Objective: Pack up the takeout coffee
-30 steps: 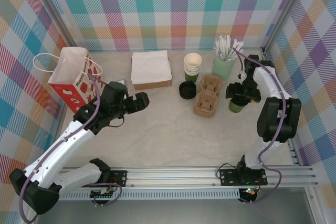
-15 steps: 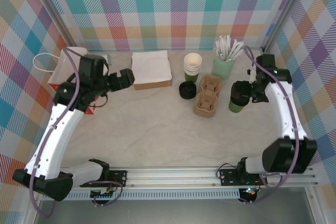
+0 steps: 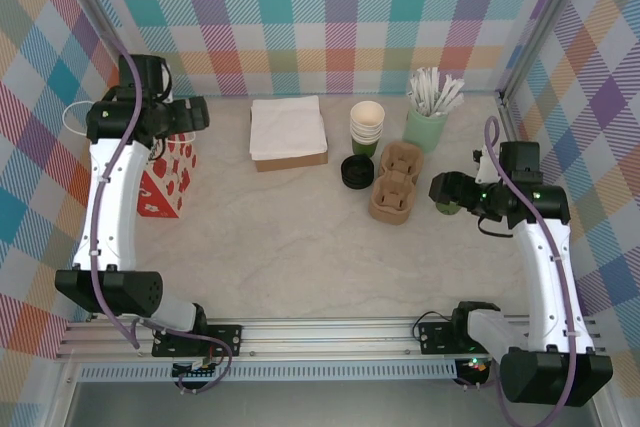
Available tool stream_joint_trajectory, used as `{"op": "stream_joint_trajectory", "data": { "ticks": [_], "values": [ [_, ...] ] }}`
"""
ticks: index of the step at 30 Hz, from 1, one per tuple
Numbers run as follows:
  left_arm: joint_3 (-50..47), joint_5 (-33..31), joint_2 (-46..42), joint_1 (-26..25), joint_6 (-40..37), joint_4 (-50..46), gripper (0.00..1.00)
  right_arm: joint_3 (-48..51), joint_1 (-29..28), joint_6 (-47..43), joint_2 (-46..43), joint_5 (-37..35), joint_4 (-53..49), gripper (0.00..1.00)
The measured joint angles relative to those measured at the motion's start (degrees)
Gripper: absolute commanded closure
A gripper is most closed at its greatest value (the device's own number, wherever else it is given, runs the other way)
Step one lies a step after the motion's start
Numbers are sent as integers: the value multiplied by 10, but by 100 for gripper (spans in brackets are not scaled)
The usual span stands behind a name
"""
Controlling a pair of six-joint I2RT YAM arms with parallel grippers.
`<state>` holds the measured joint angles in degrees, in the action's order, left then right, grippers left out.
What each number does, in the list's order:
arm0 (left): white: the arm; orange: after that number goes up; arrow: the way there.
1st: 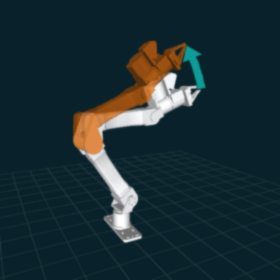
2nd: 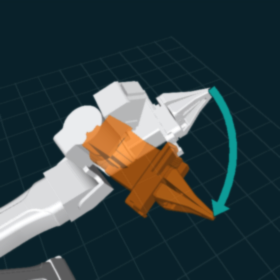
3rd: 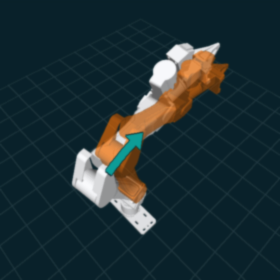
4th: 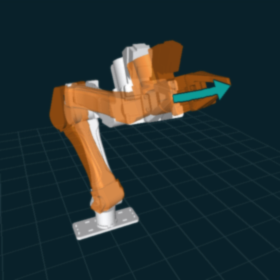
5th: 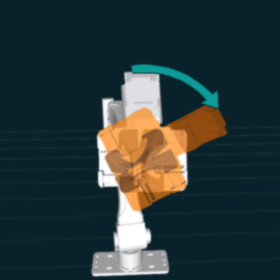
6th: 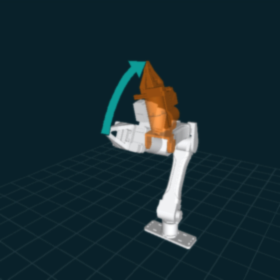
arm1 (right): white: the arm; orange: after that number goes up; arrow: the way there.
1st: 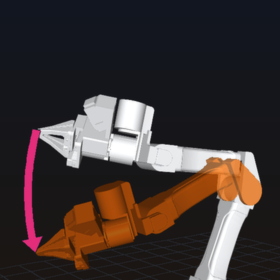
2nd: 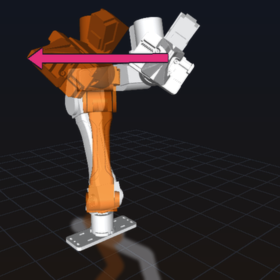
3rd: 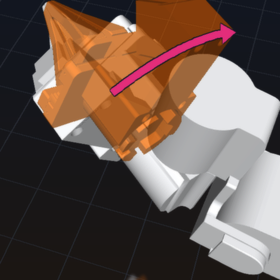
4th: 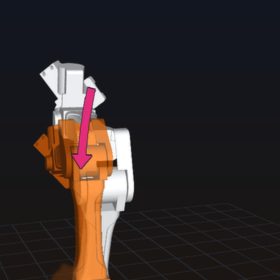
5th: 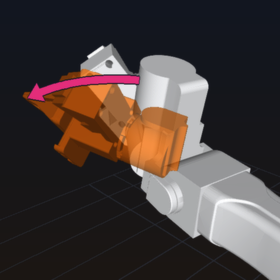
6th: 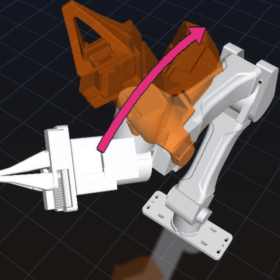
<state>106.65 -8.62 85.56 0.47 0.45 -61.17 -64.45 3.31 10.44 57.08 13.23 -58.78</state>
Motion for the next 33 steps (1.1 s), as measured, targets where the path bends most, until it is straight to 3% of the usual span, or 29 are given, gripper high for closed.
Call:
{"op": "stream_joint_trajectory", "data": {
  "ticks": [5,13,22,27,33],
  "values": [
    [-1,2,25,49,-31,0,3,13,0,7,-9,9,5,0],
    [-9,2,76,50,-56,2,16,38,0,7,-10,10,9,0],
    [-10,-42,98,50,-78,2,30,39,0,7,-11,13,14,0],
    [-10,-59,115,50,-88,2,50,39,0,7,-11,14,14,0],
    [-10,-71,127,50,-96,1,90,39,0,7,-11,14,14,0]
  ]
}}
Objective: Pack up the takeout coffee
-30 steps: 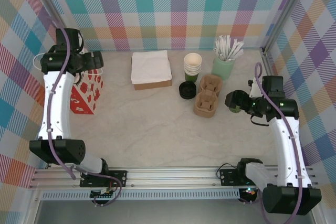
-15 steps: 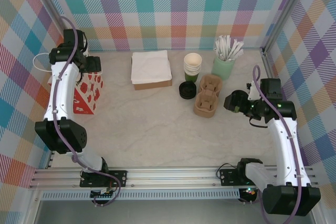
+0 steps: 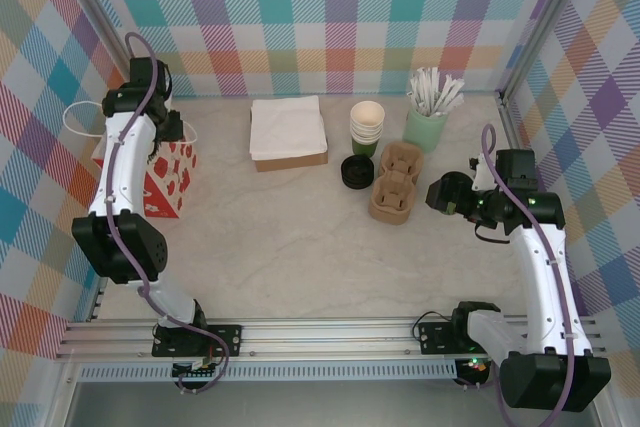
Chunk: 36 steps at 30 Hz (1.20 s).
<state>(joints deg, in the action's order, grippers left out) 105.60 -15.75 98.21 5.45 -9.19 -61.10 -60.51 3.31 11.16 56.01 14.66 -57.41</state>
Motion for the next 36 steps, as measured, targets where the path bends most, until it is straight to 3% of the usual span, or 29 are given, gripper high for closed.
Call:
{"op": "stream_joint_trajectory", "data": {
  "ticks": [3,11,17,28,36],
  "values": [
    [0,-4,0,0,-2,-1,100,0,0,0,0,0,0,0],
    [-3,2,-39,-7,-3,-16,100,1,0,0,-5,0,0,0],
    [-12,0,-118,-51,6,-57,100,1,0,0,-10,-1,0,0],
    [-25,-58,-242,-273,127,-191,100,1,0,0,-14,-7,0,0],
    [-23,-72,-228,-468,235,-225,100,1,0,-12,-16,-18,1,0]
  ]
}}
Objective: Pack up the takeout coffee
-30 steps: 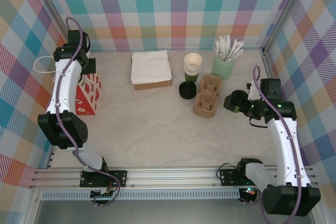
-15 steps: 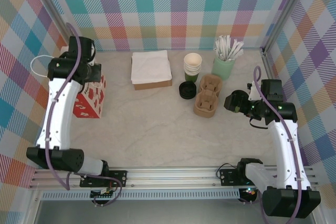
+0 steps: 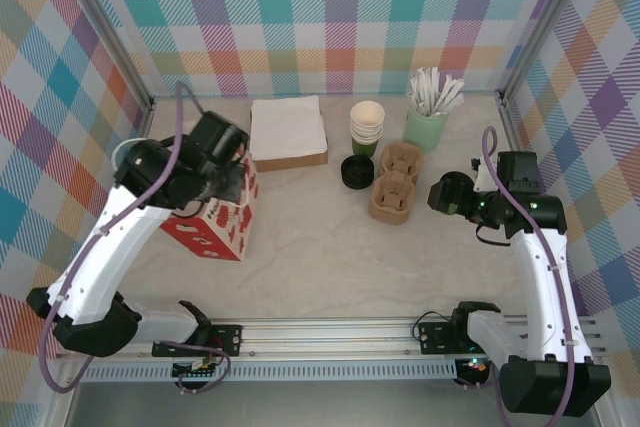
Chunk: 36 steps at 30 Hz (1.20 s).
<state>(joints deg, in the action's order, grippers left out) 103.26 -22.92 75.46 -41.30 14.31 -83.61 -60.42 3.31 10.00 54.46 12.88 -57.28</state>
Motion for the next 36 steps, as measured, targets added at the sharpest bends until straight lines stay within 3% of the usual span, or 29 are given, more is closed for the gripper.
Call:
{"op": "stream_joint_trajectory", "data": {
  "ticks": [7,18,23,28,33,36],
  "values": [
    [18,-8,99,-106,37,24,100,0,0,-14,-5,-2,7,0],
    [25,24,142,-127,41,75,100,0,0,-33,-5,20,7,0],
    [7,49,142,-127,37,103,82,-2,0,-59,-5,29,6,0],
    [-16,65,141,-127,28,124,55,-16,0,-81,-5,32,0,0],
    [-17,70,141,-127,28,134,40,-17,0,-90,-5,33,-4,0],
    [-30,80,119,-127,28,149,33,-45,0,-111,17,35,-28,8]
  ]
}}
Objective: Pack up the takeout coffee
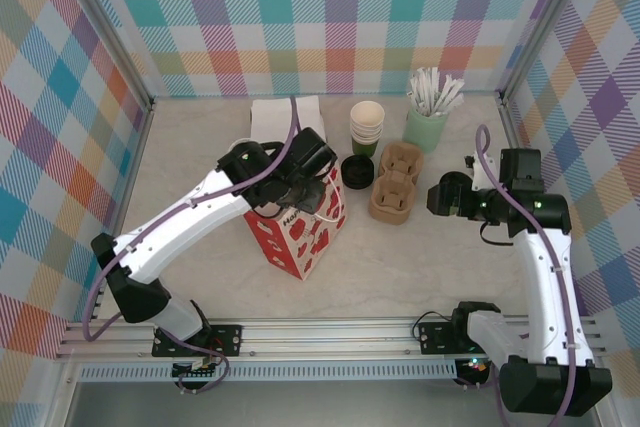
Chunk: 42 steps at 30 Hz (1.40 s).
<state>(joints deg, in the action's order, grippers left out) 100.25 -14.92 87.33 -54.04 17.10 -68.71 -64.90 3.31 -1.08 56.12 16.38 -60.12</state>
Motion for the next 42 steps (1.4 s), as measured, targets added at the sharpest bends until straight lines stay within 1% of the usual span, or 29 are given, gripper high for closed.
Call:
{"op": "stream_joint_trajectory", "data": {
  "ticks": [3,5,9,12,15,20,24,28,32,42],
  "values": [
    [-16,9,-62,-1,3,16,27,-38,-1,-28,37,6,-2,12],
    [-33,12,-125,-1,9,41,24,-58,-8,-43,59,4,-12,12],
    [-79,8,-224,-1,23,84,20,-90,-47,-74,98,-23,-26,13],
    [-112,-10,-266,-1,35,96,19,-108,-86,-104,130,-51,-31,13],
    [-145,-37,-293,-2,52,100,18,-131,-123,-145,179,-83,-40,16],
    [-184,-80,-344,-2,81,96,16,-183,-153,-210,288,-122,-58,21],
    [-202,-108,-392,-2,105,88,16,-236,-169,-244,376,-159,-71,22],
    [-206,-127,-420,-2,121,82,15,-282,-189,-273,448,-194,-75,23],
    [-207,-139,-424,-2,132,71,15,-324,-212,-298,501,-219,-81,24],
    [-208,-148,-419,-2,136,59,15,-363,-238,-327,576,-240,-83,31]
  ]
}}
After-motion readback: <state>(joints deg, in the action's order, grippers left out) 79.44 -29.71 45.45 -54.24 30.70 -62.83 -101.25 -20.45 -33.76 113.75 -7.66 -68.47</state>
